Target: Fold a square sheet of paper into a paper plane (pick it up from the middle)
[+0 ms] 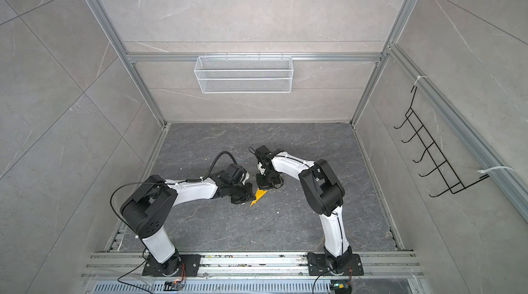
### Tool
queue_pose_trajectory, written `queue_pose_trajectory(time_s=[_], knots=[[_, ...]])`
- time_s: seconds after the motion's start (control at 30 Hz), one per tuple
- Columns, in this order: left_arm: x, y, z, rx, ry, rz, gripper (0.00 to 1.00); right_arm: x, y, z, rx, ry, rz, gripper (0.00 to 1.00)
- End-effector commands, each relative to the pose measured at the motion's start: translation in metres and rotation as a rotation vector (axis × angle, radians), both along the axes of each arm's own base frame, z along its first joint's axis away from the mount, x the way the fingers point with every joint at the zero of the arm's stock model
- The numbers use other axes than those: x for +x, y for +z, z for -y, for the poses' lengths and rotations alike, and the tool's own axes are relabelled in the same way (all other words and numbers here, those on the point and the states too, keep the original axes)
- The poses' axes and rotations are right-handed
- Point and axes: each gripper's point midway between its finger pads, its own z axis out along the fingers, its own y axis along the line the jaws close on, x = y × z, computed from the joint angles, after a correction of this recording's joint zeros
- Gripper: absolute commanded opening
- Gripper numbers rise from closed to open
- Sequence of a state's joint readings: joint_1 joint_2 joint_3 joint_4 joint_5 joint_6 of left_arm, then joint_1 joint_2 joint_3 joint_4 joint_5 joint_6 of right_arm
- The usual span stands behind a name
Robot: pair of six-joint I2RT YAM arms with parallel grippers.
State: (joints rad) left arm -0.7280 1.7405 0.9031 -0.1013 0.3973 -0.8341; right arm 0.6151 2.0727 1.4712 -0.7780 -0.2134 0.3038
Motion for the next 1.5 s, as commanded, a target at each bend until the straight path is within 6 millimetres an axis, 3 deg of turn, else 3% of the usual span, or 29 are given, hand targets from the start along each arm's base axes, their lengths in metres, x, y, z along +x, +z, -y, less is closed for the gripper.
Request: queue_pose_trajectory(time_s=[0.0,0.17,0.53,1.13,1.33,1.47], knots=[[-0.003,0.019,0.007,-0.032,-0.016,0.012,0.09,-0.013,-0.033,0.025,-0.138,-0.03,-0.072,0.06],[-0.008,0.014,0.008,-0.026,-0.018,-0.007,0.09,-0.015,-0.036,0.028,-0.152,-0.032,-0.082,0.06],[-0.014,-0.008,-0.01,0.086,-0.001,-0.043,0.05,-0.017,-0.041,0.033,-0.179,-0.034,-0.089,0.06],[-0.027,-0.024,-0.023,0.158,-0.005,-0.094,0.01,-0.018,-0.044,0.035,-0.194,-0.035,-0.097,0.06],[-0.053,-0.021,-0.042,0.177,0.023,-0.125,0.0,-0.017,-0.042,0.036,-0.199,-0.04,-0.089,0.06],[-0.042,0.004,-0.039,0.151,0.017,-0.038,0.0,-0.018,-0.044,0.036,-0.198,-0.042,-0.093,0.06]])
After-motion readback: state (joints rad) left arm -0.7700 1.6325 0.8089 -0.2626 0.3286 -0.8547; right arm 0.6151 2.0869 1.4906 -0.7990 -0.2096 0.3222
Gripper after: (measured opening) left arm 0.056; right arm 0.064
